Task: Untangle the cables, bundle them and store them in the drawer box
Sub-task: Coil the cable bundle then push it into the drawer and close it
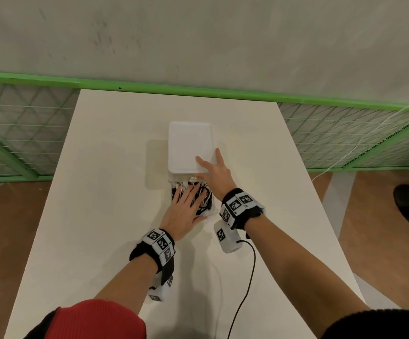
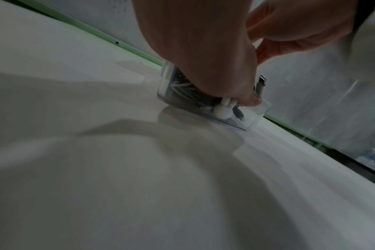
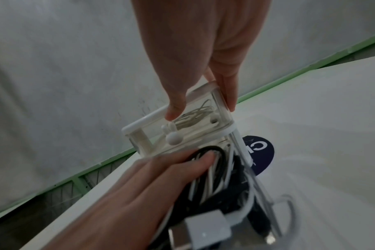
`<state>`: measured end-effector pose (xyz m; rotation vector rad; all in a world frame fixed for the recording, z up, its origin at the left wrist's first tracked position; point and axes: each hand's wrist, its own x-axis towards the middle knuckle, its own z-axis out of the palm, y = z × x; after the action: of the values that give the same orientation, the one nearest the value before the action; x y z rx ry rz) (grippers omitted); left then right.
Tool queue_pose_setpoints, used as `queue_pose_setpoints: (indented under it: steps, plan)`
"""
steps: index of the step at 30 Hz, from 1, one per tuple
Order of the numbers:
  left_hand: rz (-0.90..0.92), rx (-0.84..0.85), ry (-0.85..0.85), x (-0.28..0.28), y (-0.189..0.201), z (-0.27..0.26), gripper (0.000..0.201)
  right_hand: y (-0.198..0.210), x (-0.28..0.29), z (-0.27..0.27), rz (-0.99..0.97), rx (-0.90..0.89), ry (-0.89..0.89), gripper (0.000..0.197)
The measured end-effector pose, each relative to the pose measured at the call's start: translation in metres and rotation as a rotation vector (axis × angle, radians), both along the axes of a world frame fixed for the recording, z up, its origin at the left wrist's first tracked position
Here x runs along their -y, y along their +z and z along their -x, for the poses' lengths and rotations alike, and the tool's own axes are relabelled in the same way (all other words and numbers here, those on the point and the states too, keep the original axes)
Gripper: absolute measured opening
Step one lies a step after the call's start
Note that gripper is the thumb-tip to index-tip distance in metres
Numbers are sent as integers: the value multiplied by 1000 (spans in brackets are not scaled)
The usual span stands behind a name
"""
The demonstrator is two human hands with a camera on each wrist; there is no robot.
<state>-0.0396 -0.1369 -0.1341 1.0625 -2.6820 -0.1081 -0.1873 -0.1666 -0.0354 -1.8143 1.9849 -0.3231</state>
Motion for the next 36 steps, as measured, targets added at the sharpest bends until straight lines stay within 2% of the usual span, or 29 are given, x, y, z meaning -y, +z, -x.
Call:
queue_pose_setpoints:
  steps: [5, 10, 12, 15, 18, 20, 26, 31, 33, 36]
  plan:
    - [26, -40, -46, 4, -1, -5, 69, -6, -3, 0, 11, -83, 40, 47]
    - [133, 32, 35, -4, 2, -3, 69, -5, -4, -5, 0, -84, 28, 49]
    - [118, 3, 55, -7, 2, -3, 68, -3, -5, -7, 11, -69, 1, 51]
    - [85, -88, 78, -14, -3, -3, 61, -2, -5, -8, 31, -177, -9, 52]
    - [29, -174, 130, -24, -6, 0, 60, -1, -2, -7, 29, -192, 55, 49]
    - [-3, -158, 150, -28, -5, -1, 59, -3, -1, -5, 50, -154, 135, 47]
    - [-64, -198, 8, -15, -1, -11, 65, -1, 0, 2, 115, -223, 233, 38]
    - [-199, -260, -90, 11, 6, -27, 73, -5, -1, 3, 111, -227, 270, 32]
    - [-134, -245, -90, 11, 6, -25, 69, -7, -1, 5, 104, -193, 267, 31]
    - [-5, -107, -18, 0, 2, -18, 62, -9, -2, 7, 120, -163, 270, 31]
